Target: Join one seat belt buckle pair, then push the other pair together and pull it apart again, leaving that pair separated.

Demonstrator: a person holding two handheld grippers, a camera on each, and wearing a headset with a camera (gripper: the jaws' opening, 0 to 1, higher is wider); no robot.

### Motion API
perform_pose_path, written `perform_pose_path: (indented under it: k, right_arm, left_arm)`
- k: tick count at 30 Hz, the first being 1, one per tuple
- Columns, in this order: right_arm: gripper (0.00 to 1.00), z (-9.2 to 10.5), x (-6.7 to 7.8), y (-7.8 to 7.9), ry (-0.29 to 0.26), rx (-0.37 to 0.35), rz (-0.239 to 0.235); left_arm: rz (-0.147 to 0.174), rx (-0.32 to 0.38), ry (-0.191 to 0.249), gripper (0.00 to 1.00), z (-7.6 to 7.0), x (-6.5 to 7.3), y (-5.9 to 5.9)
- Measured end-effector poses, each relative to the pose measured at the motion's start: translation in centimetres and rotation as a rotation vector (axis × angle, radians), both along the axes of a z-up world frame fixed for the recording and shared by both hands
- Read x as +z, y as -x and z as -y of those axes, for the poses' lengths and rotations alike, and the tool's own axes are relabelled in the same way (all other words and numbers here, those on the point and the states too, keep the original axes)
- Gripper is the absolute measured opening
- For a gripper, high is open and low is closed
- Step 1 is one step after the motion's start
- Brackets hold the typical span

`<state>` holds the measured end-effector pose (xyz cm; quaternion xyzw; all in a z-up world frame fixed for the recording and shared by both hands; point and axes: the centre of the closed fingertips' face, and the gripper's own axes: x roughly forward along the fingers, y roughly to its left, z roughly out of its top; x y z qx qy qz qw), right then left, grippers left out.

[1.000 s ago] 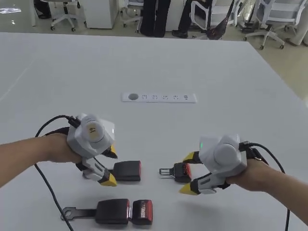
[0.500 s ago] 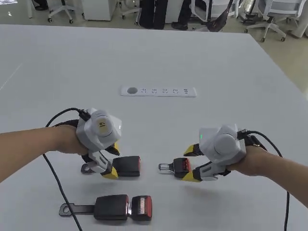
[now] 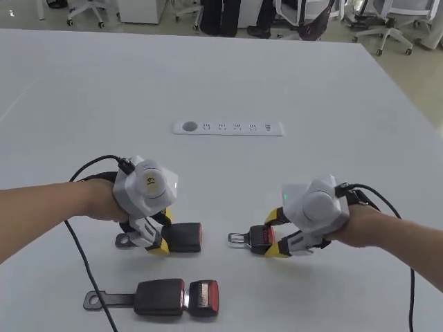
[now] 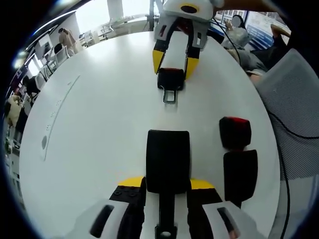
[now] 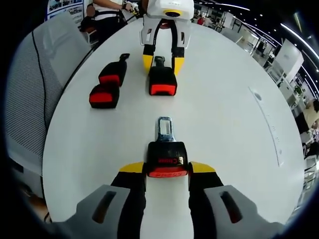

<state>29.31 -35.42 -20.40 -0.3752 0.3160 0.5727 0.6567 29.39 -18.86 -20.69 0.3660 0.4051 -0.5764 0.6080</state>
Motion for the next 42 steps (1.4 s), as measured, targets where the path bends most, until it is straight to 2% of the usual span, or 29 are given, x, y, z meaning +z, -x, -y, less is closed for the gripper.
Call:
perform_pose_path:
  k: [20,36,42]
  right_arm:
    - [0.30,-0.2,0.3,0.1,0.002,0.007,0.009]
    - [0.30,-2.1,0.3,0.0,-0.009,0.013,0.012]
    - [0.30,-2.7,0.3,0.2,-0.011,0.020,0.012]
  left_arm:
    - [-0.008,-0.004,0.001,0.31,-0.1,-0.5,0.0]
    - [-0.023,0.015,-0.031,0.31,-0.1,-0.4,0.1]
    - [-0.023,0.034,-0.022,0.31,-0.1,-0.4,0.1]
